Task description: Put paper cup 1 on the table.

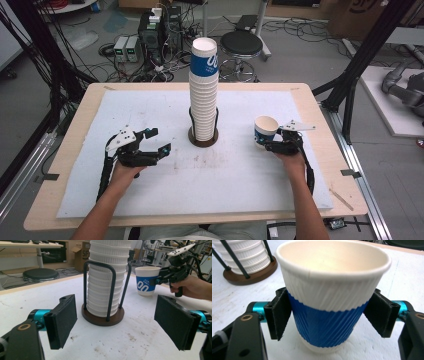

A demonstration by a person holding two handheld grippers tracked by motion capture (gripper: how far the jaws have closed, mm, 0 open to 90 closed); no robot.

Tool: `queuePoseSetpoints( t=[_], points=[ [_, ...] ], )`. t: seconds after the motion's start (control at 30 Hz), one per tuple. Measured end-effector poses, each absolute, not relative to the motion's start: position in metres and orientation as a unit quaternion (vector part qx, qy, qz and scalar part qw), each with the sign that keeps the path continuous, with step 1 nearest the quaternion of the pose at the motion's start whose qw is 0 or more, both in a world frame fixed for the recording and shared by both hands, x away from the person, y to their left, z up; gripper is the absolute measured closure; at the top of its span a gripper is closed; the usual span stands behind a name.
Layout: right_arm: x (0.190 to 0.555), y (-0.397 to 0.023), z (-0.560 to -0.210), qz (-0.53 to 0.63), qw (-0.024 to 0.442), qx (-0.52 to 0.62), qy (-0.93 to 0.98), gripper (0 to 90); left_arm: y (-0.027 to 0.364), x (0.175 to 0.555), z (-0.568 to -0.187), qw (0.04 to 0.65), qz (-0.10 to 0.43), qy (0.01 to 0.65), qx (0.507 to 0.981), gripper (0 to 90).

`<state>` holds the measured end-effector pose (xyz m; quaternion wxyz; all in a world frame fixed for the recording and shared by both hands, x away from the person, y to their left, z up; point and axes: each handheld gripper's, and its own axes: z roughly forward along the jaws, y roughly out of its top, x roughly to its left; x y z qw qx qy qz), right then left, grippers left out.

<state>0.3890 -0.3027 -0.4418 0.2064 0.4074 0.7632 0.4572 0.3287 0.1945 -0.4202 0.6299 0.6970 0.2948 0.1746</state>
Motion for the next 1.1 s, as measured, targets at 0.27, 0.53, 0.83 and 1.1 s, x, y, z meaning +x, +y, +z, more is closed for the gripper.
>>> queuePoseSetpoints(
  t=[0.27, 0.53, 0.83, 1.1],
  points=[
    [0.384, -0.309, -0.444, 0.46, 0.2, 0.408, 0.763, 22.7, 0.195, 0.329, -0.421, 0.63, 0.174, 0.296, 0.697, 18.1],
    [0.38, -0.31, -0.443, 0.458, 0.188, 0.408, 0.767, 19.5, 0.195, 0.329, -0.421, 0.63, 0.171, 0.295, 0.698, 18.1],
    [0.374, -0.313, -0.441, 0.442, 0.177, 0.409, 0.778, 19.6, 0.194, 0.33, -0.421, 0.63, 0.17, 0.294, 0.699, 18.0],
    [0.355, -0.326, -0.435, 0.452, 0.176, 0.413, 0.771, 19.5, 0.195, 0.33, -0.421, 0.63, 0.17, 0.295, 0.698, 18.0]
  ],
)
